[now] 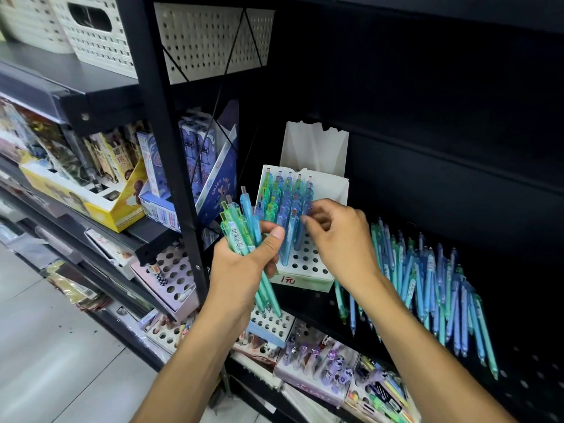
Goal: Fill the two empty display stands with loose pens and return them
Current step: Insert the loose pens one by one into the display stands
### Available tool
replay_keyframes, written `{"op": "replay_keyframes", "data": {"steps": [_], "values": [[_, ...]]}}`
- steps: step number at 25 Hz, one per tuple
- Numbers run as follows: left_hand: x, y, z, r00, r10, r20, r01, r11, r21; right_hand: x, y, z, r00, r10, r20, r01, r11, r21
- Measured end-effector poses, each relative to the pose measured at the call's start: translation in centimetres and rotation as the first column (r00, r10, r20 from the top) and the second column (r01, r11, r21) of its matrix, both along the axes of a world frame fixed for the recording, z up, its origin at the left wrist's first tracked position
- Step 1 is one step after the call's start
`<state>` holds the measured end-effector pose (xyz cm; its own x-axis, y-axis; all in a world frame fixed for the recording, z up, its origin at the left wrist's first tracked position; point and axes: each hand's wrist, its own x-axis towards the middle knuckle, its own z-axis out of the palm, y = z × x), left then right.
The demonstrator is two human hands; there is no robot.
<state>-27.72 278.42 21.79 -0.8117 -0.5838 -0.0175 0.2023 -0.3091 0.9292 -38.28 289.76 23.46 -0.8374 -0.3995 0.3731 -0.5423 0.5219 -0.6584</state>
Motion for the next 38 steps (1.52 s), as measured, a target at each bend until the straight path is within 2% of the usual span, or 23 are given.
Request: {"op": "replay_keyframes", "data": {"steps": [2,4,5,7,10,13,15,16,17,19,22,25,29,32,36,38], "values": [[0.0,0.2,-0.1,0.997,-0.076,-0.011,0.076,0.997,0.001,0.5,0.3,0.7,0.991,-0.090,-0.103,0.087,0.996,-0.029],[-0.1,0.3,0.0,0.983,-0.181,-0.016,0.181,0.983,-0.016,1.6,0.7,1.5,0.969,-0.080,-0.233,0.035,0.981,-0.192],[-0.1,0.4,-0.1,0.972,-0.235,-0.016,0.235,0.971,-0.035,2.2,0.7,2.1,0.978,0.009,-0.210,-0.061,0.968,-0.244],[-0.2,0.7,-0.3,0.943,-0.332,-0.010,0.330,0.940,-0.087,3.0,0.4,3.1,0.977,0.213,-0.025,-0.212,0.941,-0.262],[-0.3,1.2,-0.7,0.915,-0.402,0.038,0.403,0.909,-0.104,2.8,0.5,3.9,0.911,0.330,0.248,-0.209,0.886,-0.414],[-0.2,1.0,-1.0,0.912,-0.399,0.099,0.409,0.902,-0.138,2.0,1.4,5.2,0.880,0.328,0.345,-0.043,0.776,-0.629],[0.1,0.6,-1.1,0.926,-0.359,0.117,0.375,0.908,-0.185,0.7,2.6,6.5,0.935,0.208,0.287,0.076,0.674,-0.735],[0.3,0.3,-1.2,0.942,-0.315,0.117,0.332,0.926,-0.179,0.1,3.4,7.0,0.969,0.112,0.220,0.095,0.656,-0.749],[0.4,0.0,-1.5,0.959,-0.258,0.115,0.274,0.949,-0.156,-0.5,4.1,7.2,0.989,0.023,0.146,0.093,0.674,-0.733],[0.6,-0.6,-1.9,0.984,-0.144,0.106,0.153,0.985,-0.076,-0.8,4.8,6.7,0.997,-0.053,0.062,0.080,0.759,-0.646],[0.5,-0.9,-1.8,0.994,-0.068,0.087,0.069,0.998,-0.008,-0.1,3.9,4.4,0.995,-0.034,0.097,0.076,0.884,-0.462],[0.4,-0.9,-1.6,0.995,-0.074,0.074,0.075,0.997,-0.009,0.3,2.7,1.9,0.999,-0.009,0.051,0.024,0.953,-0.300],[0.4,-1.1,-1.8,0.994,-0.086,0.062,0.087,0.996,-0.010,0.3,2.2,0.0,0.998,0.051,-0.039,-0.057,0.982,-0.180],[0.4,-0.8,-1.7,0.994,-0.091,0.057,0.092,0.996,-0.017,0.4,1.6,0.1,0.984,0.095,-0.154,-0.101,0.994,-0.032],[0.2,-0.2,-1.4,0.991,-0.122,0.051,0.124,0.992,-0.031,0.6,0.5,-0.2,0.978,0.039,-0.204,-0.058,0.994,-0.088],[0.1,0.2,-1.1,0.990,-0.139,0.041,0.140,0.989,-0.036,0.6,0.4,-0.5,0.986,0.010,-0.167,-0.030,0.993,-0.117]]}}
